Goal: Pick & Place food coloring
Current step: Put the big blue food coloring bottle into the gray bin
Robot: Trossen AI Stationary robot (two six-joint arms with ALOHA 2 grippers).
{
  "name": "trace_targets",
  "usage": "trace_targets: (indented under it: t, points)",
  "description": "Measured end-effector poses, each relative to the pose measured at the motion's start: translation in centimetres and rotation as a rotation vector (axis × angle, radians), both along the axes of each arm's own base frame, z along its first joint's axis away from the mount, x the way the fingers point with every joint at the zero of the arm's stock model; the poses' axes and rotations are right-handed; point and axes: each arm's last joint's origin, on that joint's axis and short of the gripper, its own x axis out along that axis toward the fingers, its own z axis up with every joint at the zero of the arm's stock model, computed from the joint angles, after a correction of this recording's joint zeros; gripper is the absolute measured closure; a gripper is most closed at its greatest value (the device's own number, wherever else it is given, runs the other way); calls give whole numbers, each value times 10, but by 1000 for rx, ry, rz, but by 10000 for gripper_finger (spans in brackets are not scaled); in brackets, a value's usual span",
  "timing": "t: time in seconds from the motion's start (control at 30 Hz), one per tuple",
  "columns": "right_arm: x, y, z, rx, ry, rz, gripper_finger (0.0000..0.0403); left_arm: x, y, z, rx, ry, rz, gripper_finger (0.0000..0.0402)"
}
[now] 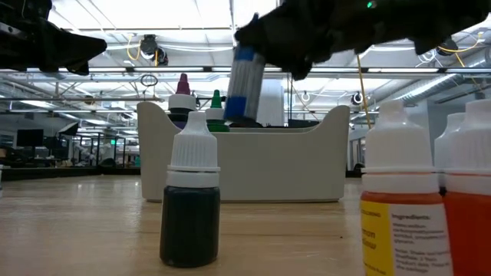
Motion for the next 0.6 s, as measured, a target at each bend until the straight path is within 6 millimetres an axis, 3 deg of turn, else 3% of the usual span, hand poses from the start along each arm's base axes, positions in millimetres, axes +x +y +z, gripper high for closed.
trace_targets:
  t: [0.6]
  points:
    - [15,-9,-28,90,59,-12,292,0,0,0,8,1,1,378]
